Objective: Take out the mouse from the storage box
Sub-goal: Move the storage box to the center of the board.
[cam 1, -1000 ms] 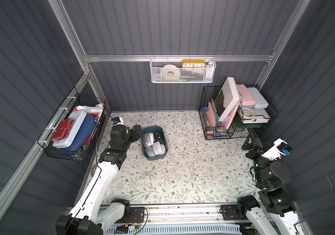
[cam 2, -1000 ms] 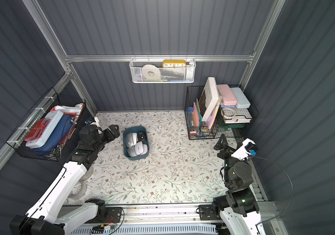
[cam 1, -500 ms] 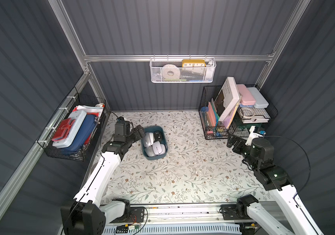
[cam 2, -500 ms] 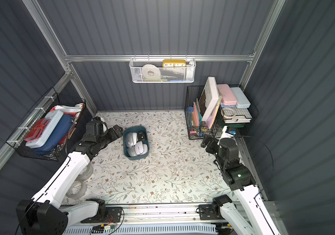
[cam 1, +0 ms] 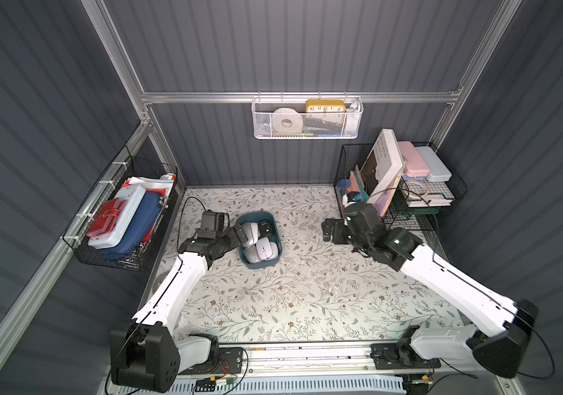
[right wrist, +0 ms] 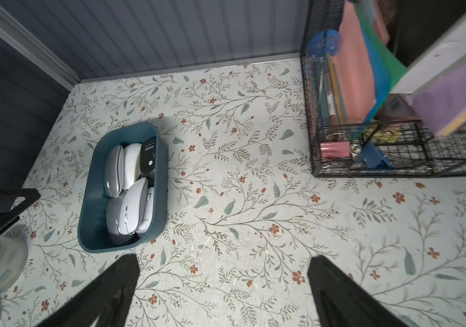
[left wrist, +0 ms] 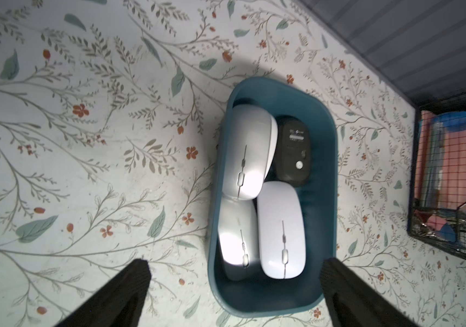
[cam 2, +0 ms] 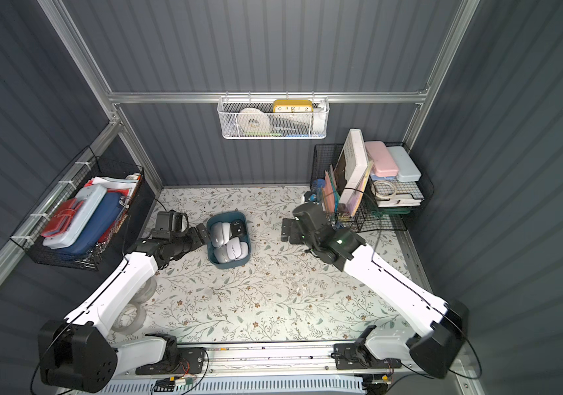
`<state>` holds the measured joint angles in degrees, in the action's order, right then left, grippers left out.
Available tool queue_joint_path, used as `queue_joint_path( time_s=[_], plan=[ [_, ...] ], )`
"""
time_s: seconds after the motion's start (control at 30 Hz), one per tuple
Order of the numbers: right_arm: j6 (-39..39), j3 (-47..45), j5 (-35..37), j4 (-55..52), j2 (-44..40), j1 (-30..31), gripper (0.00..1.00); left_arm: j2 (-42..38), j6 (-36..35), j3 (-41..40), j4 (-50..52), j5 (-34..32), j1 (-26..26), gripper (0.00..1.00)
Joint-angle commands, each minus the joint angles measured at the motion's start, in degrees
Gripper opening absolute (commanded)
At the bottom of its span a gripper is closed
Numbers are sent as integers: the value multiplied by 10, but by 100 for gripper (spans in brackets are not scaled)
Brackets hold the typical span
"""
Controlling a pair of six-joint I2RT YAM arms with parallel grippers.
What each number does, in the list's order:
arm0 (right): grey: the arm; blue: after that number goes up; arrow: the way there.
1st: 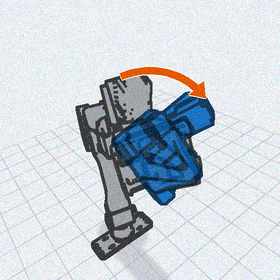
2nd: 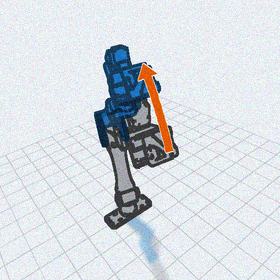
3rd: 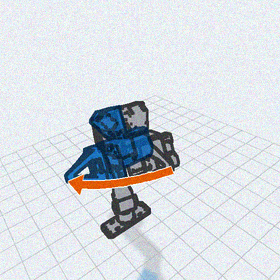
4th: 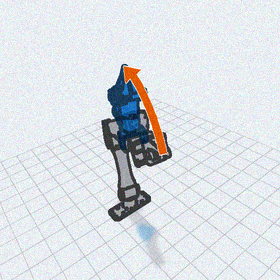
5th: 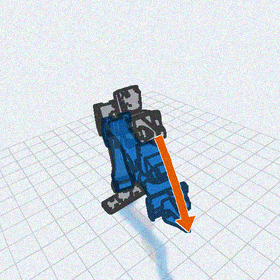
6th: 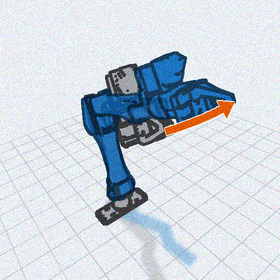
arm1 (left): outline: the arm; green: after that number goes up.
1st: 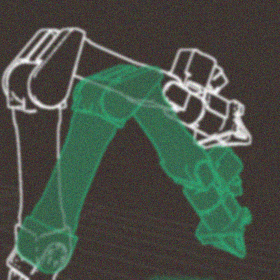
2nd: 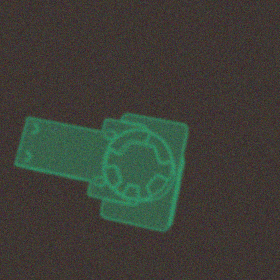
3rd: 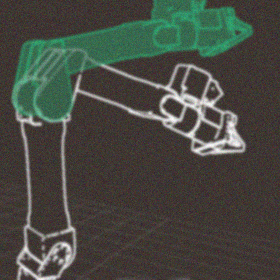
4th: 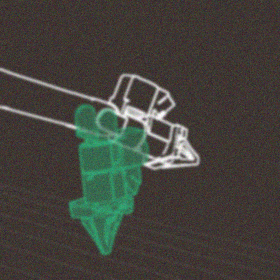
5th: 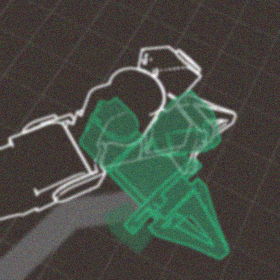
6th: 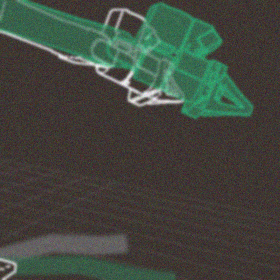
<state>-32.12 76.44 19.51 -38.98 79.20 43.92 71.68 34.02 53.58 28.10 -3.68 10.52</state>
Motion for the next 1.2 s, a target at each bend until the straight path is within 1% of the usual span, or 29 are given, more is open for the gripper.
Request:
queue_joint_path(
  time_s=[0.0,0.1,0.17,0.27,0.37,0.67,0.8,0.87,1.17],
  plan=[
    [8,63,22,-21,71,39,99,-9,23,-27,6,24,0,99],
    [9,131,17,-47,142,60,99,10,18,-30,-1,39,0,95],
    [6,177,21,-68,188,72,99,28,11,-22,0,46,-1,88],
    [3,220,13,-87,234,78,99,48,4,-18,-4,56,-1,82],
    [-1,241,6,-98,260,82,98,64,1,-20,-8,45,-2,74],
    [-3,235,-3,-93,272,84,98,123,-21,-1,-16,9,-1,44],
    [-6,220,-4,-88,268,84,98,137,-30,2,-18,2,0,37],
    [-8,213,-5,-83,267,84,99,145,-32,3,-21,3,1,31],
    [-9,208,-9,-85,269,84,99,174,-46,17,-27,-1,23,12]
  ],
)
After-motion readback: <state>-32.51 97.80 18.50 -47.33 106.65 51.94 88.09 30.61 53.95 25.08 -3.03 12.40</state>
